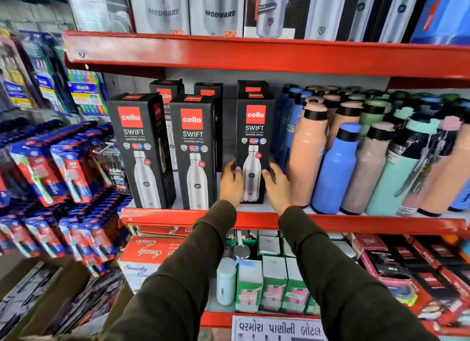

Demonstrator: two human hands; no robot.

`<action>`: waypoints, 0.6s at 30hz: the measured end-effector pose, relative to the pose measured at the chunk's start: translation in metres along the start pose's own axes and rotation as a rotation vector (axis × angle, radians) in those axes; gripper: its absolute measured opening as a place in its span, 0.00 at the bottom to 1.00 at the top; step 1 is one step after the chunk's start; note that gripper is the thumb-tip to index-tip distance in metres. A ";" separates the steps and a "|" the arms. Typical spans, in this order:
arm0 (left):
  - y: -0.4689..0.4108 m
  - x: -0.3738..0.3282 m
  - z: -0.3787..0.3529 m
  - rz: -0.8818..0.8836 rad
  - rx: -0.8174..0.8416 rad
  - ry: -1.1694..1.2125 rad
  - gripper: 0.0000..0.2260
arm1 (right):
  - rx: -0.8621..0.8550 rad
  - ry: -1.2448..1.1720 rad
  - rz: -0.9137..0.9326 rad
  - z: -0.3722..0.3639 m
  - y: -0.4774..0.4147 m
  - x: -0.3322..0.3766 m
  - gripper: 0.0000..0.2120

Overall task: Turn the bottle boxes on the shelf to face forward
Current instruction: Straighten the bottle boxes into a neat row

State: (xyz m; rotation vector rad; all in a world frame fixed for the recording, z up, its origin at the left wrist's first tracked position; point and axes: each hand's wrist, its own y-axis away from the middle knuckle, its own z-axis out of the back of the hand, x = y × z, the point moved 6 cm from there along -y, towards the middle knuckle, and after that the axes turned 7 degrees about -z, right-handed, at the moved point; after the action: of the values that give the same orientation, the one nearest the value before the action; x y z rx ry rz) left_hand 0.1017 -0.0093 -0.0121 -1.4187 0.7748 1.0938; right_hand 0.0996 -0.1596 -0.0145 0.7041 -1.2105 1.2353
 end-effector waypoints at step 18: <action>0.046 -0.014 0.024 -0.104 -0.023 -0.123 0.18 | -0.006 -0.022 0.095 0.011 0.040 0.001 0.20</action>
State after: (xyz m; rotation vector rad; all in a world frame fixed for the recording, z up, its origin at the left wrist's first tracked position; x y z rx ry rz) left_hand 0.0502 0.0055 -0.0142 -1.3817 0.5960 1.1012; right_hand 0.0585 -0.1593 -0.0185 0.6644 -1.2777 1.3046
